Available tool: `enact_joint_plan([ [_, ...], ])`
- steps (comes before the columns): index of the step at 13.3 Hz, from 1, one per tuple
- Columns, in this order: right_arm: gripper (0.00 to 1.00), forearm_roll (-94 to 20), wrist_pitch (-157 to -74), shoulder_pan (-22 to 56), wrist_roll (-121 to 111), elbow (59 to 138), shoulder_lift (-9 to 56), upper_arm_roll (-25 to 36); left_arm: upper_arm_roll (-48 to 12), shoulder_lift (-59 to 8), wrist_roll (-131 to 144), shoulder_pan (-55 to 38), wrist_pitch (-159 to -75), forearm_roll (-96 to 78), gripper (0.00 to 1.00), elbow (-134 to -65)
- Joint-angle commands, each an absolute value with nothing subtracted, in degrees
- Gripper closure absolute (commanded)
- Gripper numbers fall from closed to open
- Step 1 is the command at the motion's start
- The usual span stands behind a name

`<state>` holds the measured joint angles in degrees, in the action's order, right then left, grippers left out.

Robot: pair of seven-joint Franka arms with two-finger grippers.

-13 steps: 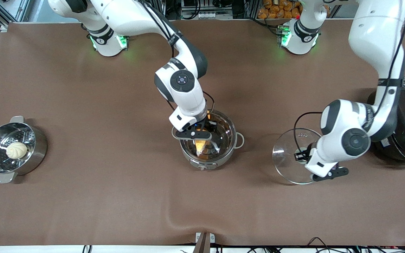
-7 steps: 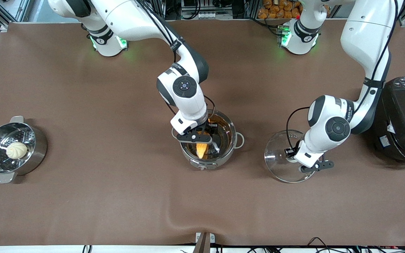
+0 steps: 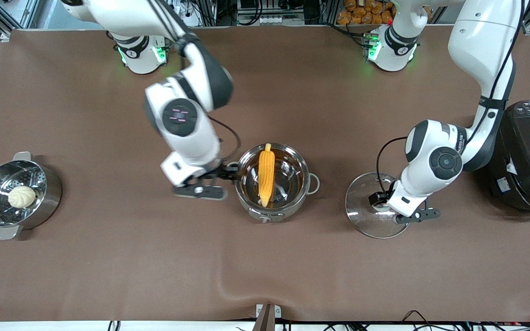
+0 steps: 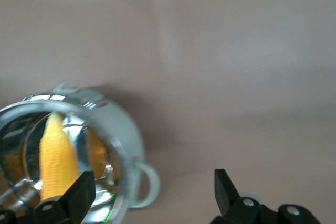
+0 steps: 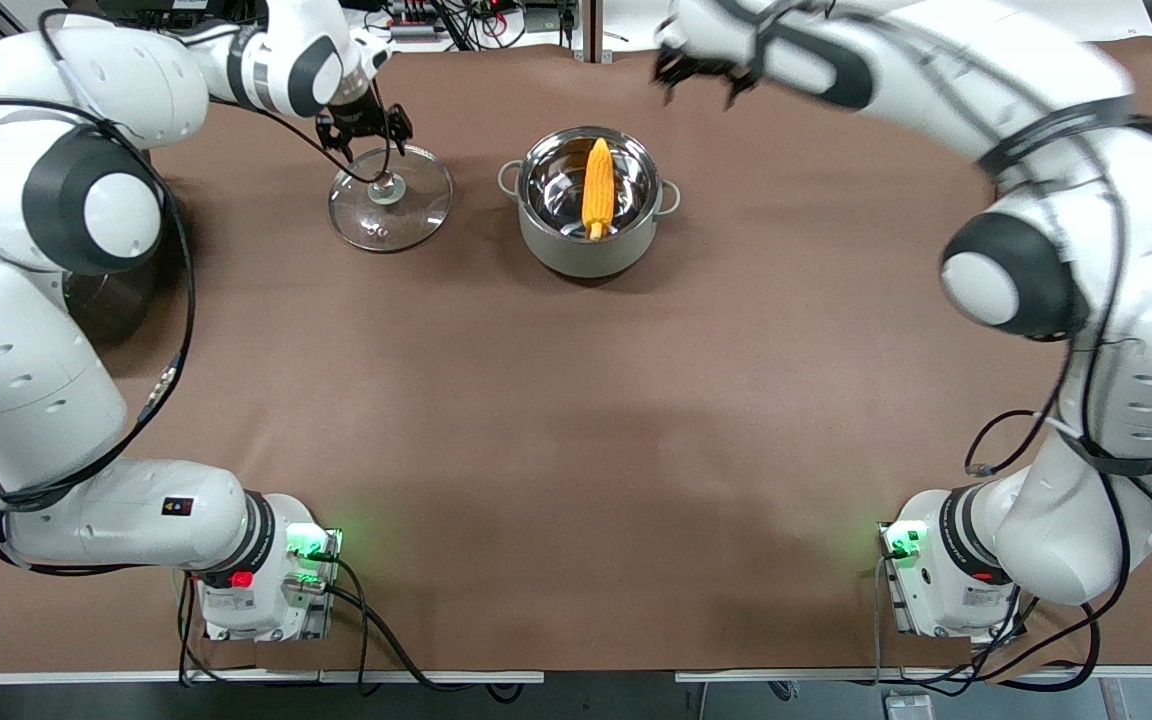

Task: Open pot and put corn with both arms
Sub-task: 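Set the lid on the table with the left gripper while the right gripper withdraws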

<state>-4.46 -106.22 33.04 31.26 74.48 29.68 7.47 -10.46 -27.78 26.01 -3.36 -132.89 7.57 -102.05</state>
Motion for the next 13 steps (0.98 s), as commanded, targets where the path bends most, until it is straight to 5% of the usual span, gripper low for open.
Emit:
enact_joint_plan([
  [1,0.00,-4.4,-102.4,26.1,26.2,78.2,23.6,6.4,-10.4,-19.0,23.0,-2.5,-130.1,7.5,0.00,-103.5],
  [5,0.00,-4.0,-97.3,17.9,25.8,77.7,17.6,6.5,-10.5,-8.7,17.8,-1.8,-115.2,7.3,0.00,-101.4],
  [9,0.00,0.6,-92.7,9.5,6.2,78.2,14.0,6.9,-10.7,-6.9,13.4,-1.8,-94.9,5.0,0.00,-89.8],
  [13,0.00,0.7,-86.5,4.8,0.9,79.7,9.1,7.0,-7.9,-2.9,8.8,-3.2,-89.4,1.3,0.00,-86.2],
])
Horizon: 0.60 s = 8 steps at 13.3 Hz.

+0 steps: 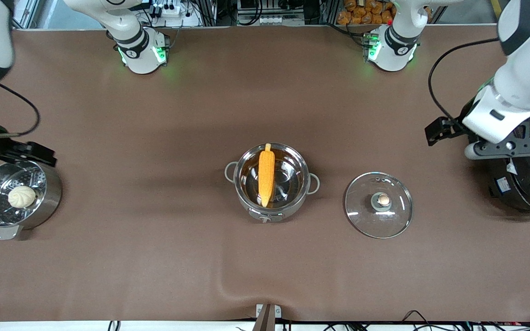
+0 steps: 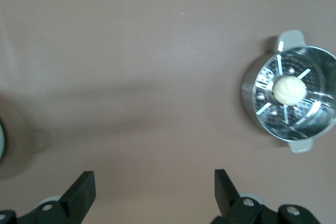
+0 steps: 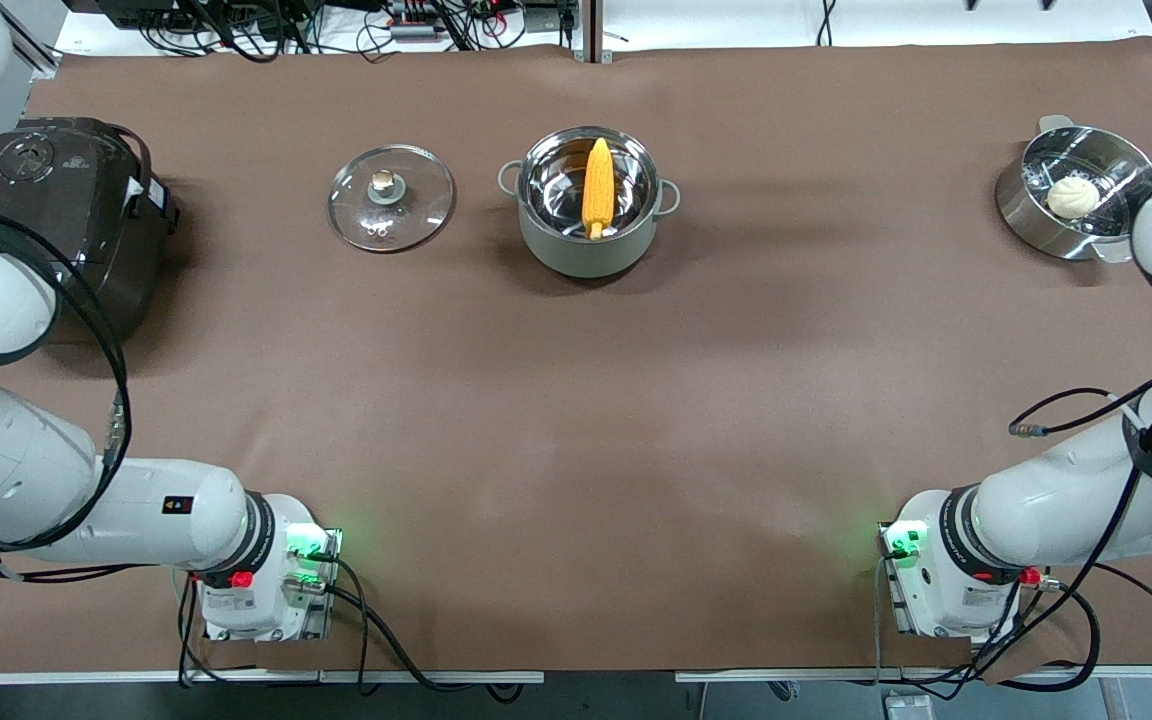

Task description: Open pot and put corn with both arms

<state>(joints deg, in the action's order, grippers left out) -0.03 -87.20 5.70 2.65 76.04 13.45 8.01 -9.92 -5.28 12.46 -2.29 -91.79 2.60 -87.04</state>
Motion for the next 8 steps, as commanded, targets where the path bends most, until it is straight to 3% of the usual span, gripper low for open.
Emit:
enact_joint_plan([
  [1,0.00,0.6,-86.9,3.6,-2.8,80.8,8.2,6.9,-7.2,-1.4,5.8,-3.9,-87.9,1.2,0.00,-86.4],
  [3,0.00,0.2,-88.4,2.6,-4.8,83.0,6.6,6.9,-6.7,1.5,1.6,-4.1,-84.0,1.4,0.00,-86.8],
  [6,0.00,-0.1,-98.1,2.9,-4.8,95.9,-2.1,6.9,-6.5,3.0,2.4,-4.7,-81.7,1.5,0.00,-87.2],
  [8,0.00,0.0,-96.7,2.7,-5.4,97.6,-4.1,6.9,-5.7,3.2,2.2,-5.3,-81.7,1.4,0.00,-87.2],
])
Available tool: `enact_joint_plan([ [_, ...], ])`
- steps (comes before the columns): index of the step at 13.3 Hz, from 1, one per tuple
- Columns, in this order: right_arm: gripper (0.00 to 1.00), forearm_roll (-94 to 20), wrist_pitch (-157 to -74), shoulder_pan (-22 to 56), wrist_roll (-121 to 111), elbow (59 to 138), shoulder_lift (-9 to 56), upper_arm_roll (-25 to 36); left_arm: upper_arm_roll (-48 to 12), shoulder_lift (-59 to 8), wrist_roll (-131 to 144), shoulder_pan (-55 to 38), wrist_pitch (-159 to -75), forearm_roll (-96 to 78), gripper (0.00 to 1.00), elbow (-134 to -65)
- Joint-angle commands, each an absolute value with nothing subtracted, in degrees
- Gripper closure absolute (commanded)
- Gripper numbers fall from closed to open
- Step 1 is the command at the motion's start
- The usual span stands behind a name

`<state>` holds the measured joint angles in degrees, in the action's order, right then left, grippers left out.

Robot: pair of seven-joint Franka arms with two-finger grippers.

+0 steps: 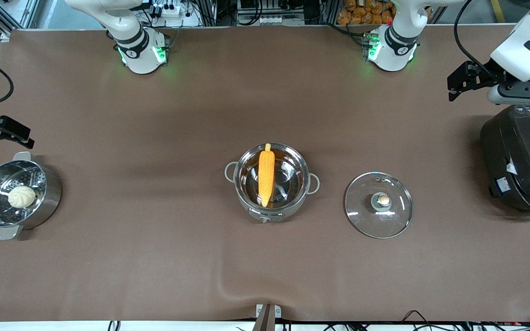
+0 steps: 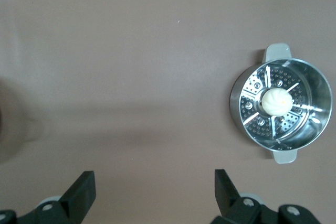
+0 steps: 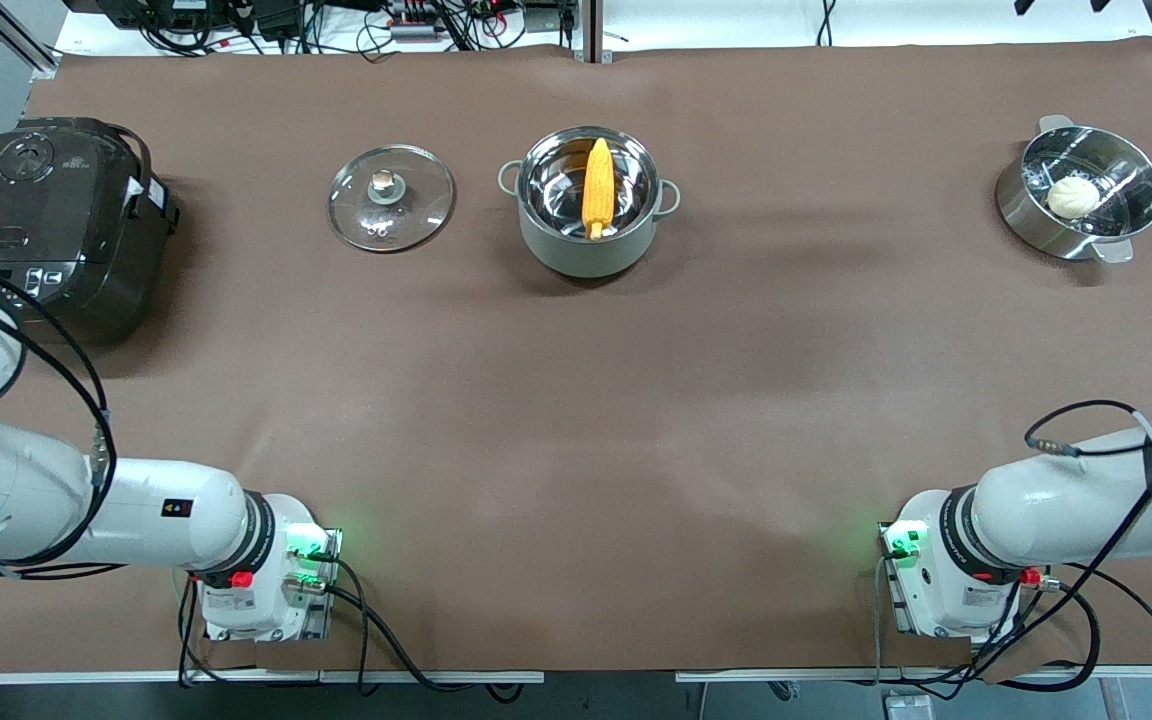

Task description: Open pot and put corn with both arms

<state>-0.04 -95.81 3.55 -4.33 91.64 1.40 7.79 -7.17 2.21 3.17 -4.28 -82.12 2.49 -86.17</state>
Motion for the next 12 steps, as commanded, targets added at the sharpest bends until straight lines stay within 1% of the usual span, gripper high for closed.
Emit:
enact_joint_plan([
  [1,0.00,0.1,-94.9,2.5,-5.5,97.1,-4.3,7.0,-5.7,3.2,2.2,-5.3,-81.7,1.2,0.00,-87.1],
  [2,0.00,0.2,-93.5,1.7,-5.5,96.6,-4.5,7.0,-5.7,2.9,2.3,-5.1,-81.7,1.0,0.00,-86.9],
  [4,0.00,0.2,-89.1,1.3,-5.3,92.7,-4.0,7.0,-6.1,2.9,2.3,-4.5,-81.7,0.7,0.00,-86.7],
  [5,0.00,0.1,-88.4,1.3,-5.1,92.3,-4.0,7.0,-6.2,2.8,2.3,-4.6,-81.7,0.7,0.00,-86.6],
  [8,0.00,-0.2,-88.2,1.0,-4.7,92.3,-4.2,7.0,-5.7,3.1,2.6,-4.0,-81.8,-2.5,0.00,-86.4],
  [12,0.00,-0.2,-87.6,1.0,-4.4,92.3,-4.3,7.0,-5.7,3.2,2.7,-4.0,-81.8,-2.4,0.00,-86.2],
])
